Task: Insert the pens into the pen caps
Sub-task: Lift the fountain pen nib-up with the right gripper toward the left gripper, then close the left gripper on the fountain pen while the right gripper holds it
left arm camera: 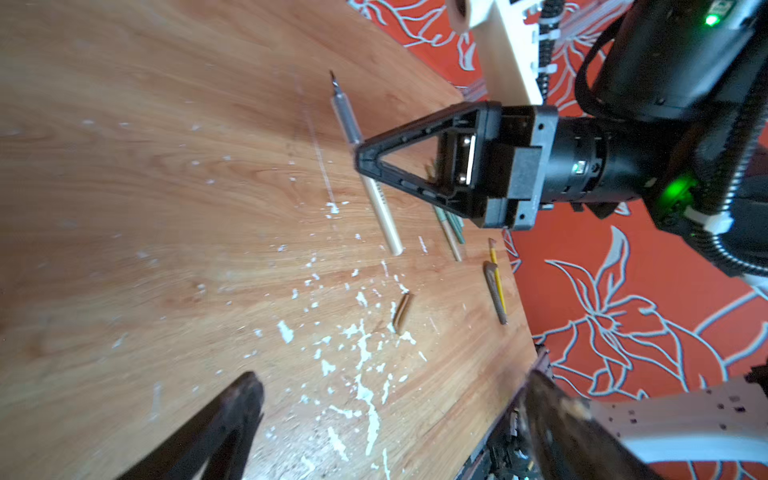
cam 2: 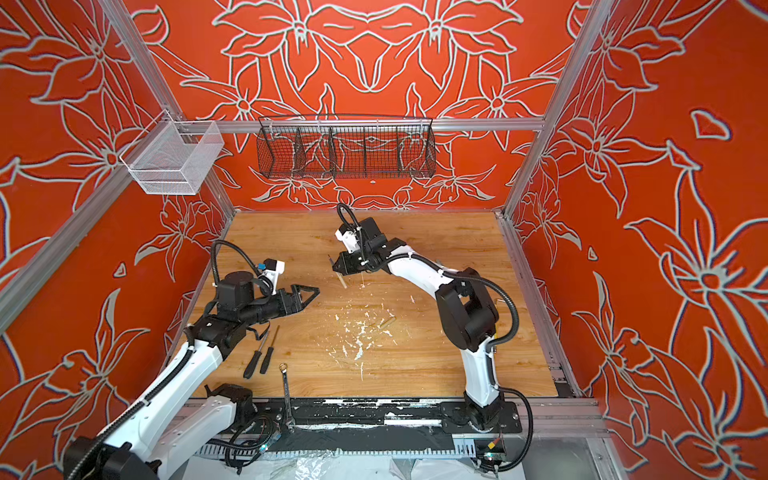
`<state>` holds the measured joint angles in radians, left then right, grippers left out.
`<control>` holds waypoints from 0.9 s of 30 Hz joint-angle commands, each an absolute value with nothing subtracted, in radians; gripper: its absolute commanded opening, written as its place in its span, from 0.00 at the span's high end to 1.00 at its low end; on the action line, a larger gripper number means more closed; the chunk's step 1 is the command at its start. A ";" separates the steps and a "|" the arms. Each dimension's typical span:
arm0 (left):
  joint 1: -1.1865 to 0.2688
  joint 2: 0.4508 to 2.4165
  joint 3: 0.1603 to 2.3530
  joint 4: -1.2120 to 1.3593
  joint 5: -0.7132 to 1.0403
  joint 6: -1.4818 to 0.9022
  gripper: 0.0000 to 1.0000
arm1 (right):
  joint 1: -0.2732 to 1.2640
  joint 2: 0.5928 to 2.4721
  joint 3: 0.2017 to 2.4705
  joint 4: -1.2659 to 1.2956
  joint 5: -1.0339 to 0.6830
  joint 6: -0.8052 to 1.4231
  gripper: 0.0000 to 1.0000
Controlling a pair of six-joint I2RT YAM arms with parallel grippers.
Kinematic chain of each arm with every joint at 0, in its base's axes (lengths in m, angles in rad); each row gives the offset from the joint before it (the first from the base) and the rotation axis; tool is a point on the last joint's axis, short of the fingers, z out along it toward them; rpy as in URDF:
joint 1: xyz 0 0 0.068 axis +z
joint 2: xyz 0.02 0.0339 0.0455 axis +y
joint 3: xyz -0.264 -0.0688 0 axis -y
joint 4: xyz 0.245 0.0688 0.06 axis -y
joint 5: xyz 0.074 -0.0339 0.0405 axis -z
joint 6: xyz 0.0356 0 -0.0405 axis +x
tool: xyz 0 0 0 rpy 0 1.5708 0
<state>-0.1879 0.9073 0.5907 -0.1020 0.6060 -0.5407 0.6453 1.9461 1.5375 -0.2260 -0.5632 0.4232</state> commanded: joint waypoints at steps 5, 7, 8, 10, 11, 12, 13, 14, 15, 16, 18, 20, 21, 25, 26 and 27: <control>-0.274 1.015 0.553 0.271 0.693 -0.594 0.00 | 0.641 1.766 1.312 0.135 -0.636 0.675 0.95; -0.279 1.033 0.547 0.311 0.697 -0.595 0.01 | 0.642 1.723 1.252 0.218 -0.646 0.719 0.95; -0.280 1.043 0.546 0.334 0.707 -0.595 0.02 | 0.643 1.701 1.221 0.255 -0.645 0.741 0.95; -0.282 1.062 0.546 0.371 0.730 -0.600 0.06 | 0.641 1.664 1.165 0.332 -0.648 0.779 0.95; -0.282 1.069 0.547 0.386 0.743 -0.603 0.09 | 0.642 1.647 1.139 0.363 -0.652 0.791 0.95; -0.283 1.080 0.547 0.409 0.758 -0.609 0.11 | 0.641 1.632 1.114 0.395 -0.656 0.805 0.95; -0.284 1.090 0.546 0.433 0.774 -0.617 0.13 | 0.641 1.620 1.094 0.422 -0.663 0.816 0.95; -0.284 1.100 0.544 0.454 0.789 -0.625 0.15 | 0.643 1.610 1.080 0.437 -0.669 0.822 0.95; -0.285 1.111 0.543 0.482 0.807 -0.635 0.18 | 0.643 1.599 1.066 0.451 -0.675 0.824 0.95; -0.287 1.123 0.544 0.506 0.824 -0.643 0.22 | 0.644 1.589 1.051 0.463 -0.679 0.825 0.95; -0.290 1.144 0.546 0.548 0.855 -0.657 0.28 | 0.644 1.571 1.028 0.478 -0.689 0.823 0.95; -0.293 1.162 0.552 0.569 0.874 -0.665 0.37 | 0.646 1.554 1.013 0.486 -0.700 0.821 0.95; -0.294 1.169 0.552 0.584 0.880 -0.671 0.42 | 0.647 1.546 1.006 0.489 -0.706 0.819 0.95; -0.302 1.194 0.558 0.636 0.906 -0.690 0.49 | 0.650 1.514 0.988 0.491 -0.719 0.808 0.95; -0.303 1.198 0.561 0.638 0.910 -0.690 0.50 | 0.652 1.509 0.986 0.491 -0.721 0.805 0.95; -0.306 1.204 0.566 0.640 0.915 -0.690 0.52 | 0.652 1.502 0.984 0.489 -0.724 0.802 0.95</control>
<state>-0.2970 1.1927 0.5476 0.5575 0.8654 -0.6781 0.6456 1.5429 0.9966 0.4400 -0.6964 0.7952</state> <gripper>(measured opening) 0.492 0.130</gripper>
